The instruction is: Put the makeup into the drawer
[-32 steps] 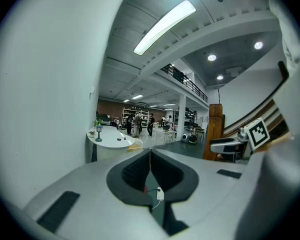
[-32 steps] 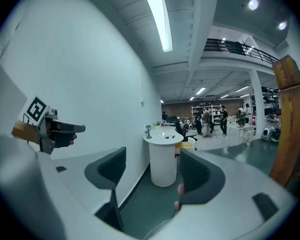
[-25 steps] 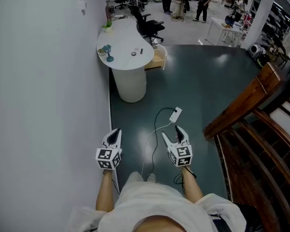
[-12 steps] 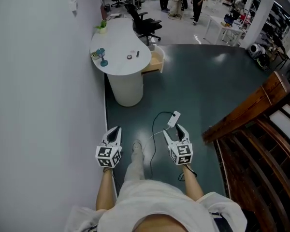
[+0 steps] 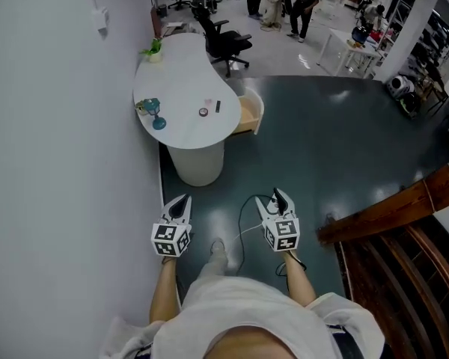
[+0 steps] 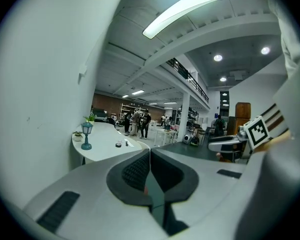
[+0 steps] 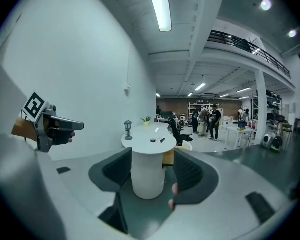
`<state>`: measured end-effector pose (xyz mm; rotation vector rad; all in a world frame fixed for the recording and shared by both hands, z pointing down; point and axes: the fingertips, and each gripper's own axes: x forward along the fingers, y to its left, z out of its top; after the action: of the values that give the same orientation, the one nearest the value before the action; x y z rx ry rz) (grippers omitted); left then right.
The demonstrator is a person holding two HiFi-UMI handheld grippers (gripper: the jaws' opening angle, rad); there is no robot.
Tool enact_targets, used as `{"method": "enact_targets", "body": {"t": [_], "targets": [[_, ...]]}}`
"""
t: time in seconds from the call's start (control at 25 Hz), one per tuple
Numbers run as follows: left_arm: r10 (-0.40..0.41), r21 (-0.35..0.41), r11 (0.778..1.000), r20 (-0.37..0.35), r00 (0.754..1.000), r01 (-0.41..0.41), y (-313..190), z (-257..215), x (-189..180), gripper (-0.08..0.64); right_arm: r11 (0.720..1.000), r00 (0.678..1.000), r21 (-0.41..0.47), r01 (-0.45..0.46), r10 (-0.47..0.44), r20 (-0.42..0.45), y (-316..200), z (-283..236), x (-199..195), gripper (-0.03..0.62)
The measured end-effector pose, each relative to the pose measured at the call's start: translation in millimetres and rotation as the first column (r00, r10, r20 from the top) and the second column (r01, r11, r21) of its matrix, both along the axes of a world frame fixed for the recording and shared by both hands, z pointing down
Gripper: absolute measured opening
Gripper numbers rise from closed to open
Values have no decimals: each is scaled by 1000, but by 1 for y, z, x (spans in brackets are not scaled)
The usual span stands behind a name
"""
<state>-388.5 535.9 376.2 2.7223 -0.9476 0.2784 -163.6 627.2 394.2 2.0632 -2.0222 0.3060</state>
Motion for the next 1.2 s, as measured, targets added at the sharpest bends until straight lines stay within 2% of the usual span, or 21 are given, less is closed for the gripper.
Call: {"method": "enact_targets", "body": {"t": [0.24, 0.4, 0.8, 1.2], "targets": [[5, 6, 1000, -46, 999, -5, -115, -17, 32, 12, 999, 999, 10, -37, 38, -7, -100, -16, 31, 236], [44, 24, 999, -49, 998, -43, -167, -18, 58, 12, 997, 997, 17, -71, 71, -19, -146, -14, 53, 232], [101, 17, 995, -22, 995, -100, -231, -7, 101, 12, 995, 995, -26, -96, 96, 0, -201, 10, 77, 219], [94, 16, 995, -2, 996, -94, -304, 12, 153, 12, 997, 997, -40, -65, 66, 32, -276, 43, 119, 215]]}}
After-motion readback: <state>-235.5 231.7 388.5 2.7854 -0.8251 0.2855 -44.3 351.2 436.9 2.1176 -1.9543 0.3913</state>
